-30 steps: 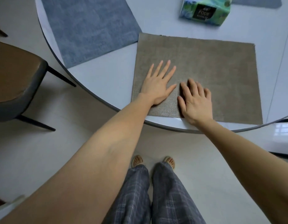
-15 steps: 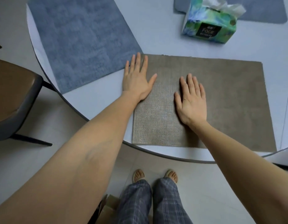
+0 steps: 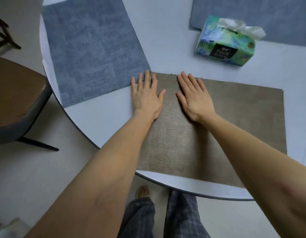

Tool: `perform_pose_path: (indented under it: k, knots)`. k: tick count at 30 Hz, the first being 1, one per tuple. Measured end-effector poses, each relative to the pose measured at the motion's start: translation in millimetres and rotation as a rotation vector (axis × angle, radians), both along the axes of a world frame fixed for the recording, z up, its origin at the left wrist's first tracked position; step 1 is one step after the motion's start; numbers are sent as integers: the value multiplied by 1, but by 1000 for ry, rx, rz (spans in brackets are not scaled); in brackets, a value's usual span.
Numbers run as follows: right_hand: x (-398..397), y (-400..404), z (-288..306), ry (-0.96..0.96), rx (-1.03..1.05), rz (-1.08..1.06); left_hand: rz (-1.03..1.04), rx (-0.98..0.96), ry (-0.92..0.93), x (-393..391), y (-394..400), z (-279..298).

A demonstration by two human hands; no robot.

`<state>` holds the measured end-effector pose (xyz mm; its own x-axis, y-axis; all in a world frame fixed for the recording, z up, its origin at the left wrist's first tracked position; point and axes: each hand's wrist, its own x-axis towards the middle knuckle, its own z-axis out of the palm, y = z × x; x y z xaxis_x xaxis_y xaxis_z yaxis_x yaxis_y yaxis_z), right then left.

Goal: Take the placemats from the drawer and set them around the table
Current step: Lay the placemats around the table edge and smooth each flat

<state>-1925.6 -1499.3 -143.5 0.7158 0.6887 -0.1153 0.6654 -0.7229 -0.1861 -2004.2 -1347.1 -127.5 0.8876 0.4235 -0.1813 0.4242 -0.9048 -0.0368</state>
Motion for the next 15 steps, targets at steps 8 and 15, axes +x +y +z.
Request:
perform_pose_path:
  k: [8, 15]
  knots:
    - [29, -120, 8, 67, -24, -154, 169, 71, 214, 26, -27, 23]
    - [47, -180, 13, 68, -61, -184, 272, -34, 250, 56, -75, 26]
